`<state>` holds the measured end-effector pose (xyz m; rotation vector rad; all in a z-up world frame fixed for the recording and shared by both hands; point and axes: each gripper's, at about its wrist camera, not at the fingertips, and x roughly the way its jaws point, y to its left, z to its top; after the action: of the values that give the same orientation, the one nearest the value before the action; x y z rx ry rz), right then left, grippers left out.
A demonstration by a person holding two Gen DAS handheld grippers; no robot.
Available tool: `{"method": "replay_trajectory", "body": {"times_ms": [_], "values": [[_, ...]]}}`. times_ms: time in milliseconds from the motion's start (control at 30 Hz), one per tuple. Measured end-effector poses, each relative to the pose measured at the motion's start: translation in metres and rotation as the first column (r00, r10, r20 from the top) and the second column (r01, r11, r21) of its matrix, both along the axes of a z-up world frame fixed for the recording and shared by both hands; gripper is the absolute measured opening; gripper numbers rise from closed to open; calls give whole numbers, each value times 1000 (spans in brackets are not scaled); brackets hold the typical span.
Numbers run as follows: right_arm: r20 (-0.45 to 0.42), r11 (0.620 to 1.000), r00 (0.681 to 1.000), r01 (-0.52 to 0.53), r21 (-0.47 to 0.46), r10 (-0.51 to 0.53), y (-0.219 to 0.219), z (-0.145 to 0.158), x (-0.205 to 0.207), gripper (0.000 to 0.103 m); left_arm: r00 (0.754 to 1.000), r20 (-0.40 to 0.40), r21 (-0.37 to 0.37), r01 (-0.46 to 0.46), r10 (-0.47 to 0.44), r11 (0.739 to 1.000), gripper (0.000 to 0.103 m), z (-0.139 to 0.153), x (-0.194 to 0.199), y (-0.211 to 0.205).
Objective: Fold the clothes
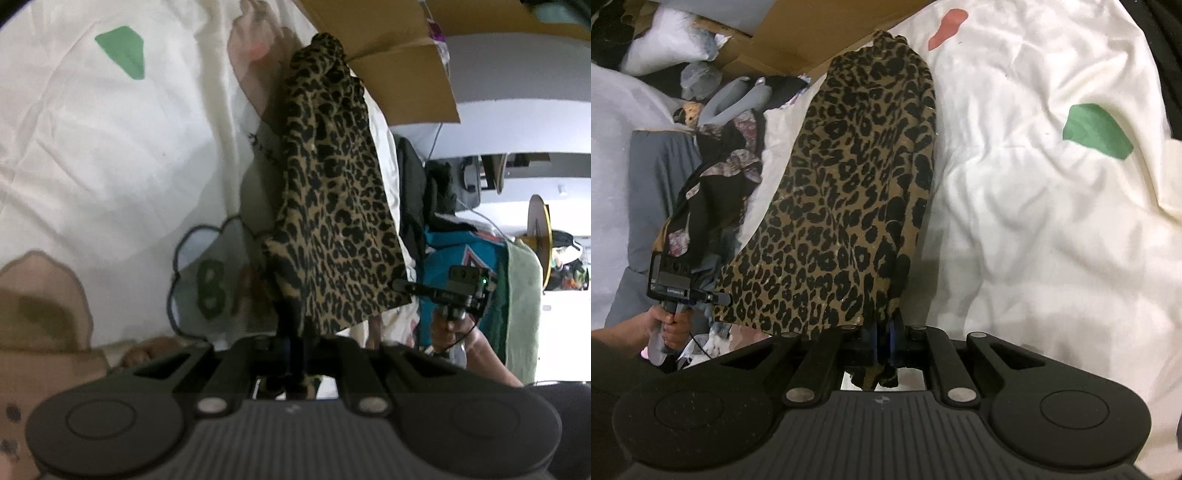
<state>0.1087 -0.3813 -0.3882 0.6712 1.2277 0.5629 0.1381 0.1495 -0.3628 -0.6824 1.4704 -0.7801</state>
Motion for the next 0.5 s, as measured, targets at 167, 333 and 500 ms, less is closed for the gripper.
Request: {"method": "replay_trajectory", "body": {"times_ms": [167, 333, 500], "values": [[-17, 999, 1000, -3, 43, 4, -5, 12, -24, 4, 999, -35, -3, -10, 10, 1000, 5, 9, -8, 0], [-23, 997, 1000, -1, 71, 3, -6, 21, -36, 4, 999, -39, -12, 10, -11, 1000, 5, 28, -13, 3], [-31, 997, 999, -12, 77, 14, -3, 25, -41, 4, 999, -32, -19, 4, -4, 1000, 5, 43, -15, 5]]}}
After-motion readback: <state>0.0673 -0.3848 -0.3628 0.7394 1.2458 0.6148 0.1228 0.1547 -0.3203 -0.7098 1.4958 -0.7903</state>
